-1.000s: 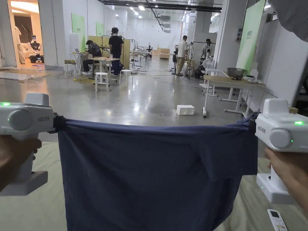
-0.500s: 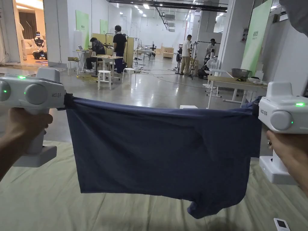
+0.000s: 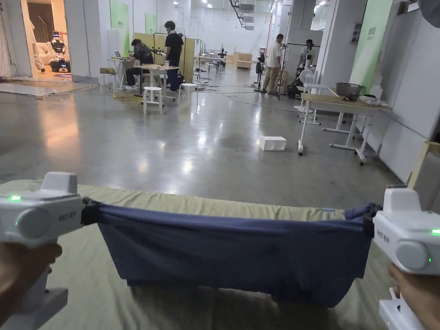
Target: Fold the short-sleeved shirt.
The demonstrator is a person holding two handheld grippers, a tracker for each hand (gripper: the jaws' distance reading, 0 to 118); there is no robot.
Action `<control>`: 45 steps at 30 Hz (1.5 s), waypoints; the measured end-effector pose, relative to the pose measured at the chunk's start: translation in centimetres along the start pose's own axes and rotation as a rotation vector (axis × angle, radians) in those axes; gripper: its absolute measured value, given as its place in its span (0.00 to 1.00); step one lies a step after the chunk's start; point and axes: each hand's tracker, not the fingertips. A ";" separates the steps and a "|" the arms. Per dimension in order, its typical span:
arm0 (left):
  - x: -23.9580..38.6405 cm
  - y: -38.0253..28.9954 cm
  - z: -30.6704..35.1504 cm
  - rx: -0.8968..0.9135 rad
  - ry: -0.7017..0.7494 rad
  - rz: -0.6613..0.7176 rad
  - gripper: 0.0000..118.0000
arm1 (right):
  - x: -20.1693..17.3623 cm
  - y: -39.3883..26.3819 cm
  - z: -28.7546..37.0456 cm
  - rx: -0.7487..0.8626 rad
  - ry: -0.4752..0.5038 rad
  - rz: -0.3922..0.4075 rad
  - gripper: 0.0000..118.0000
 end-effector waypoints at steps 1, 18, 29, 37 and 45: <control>0.0 -1.2 0.8 -0.010 -0.003 -0.002 0.05 | 0.0 -0.7 0.8 0.024 -0.011 0.003 0.04; -1.0 -17.9 14.6 -0.153 -0.015 0.010 0.05 | 0.1 -14.5 15.9 -0.209 0.053 0.035 0.04; -1.3 -30.6 12.6 -0.487 -0.021 0.012 0.05 | -1.6 -27.8 17.8 -0.538 0.117 0.020 0.04; -1.5 -35.7 10.1 -0.604 -0.008 0.030 0.05 | -2.4 -33.4 15.3 -0.653 0.094 0.012 0.04; -0.5 -32.6 10.3 -0.502 0.033 -0.003 0.55 | -3.8 -30.6 15.3 -0.544 0.037 0.036 0.66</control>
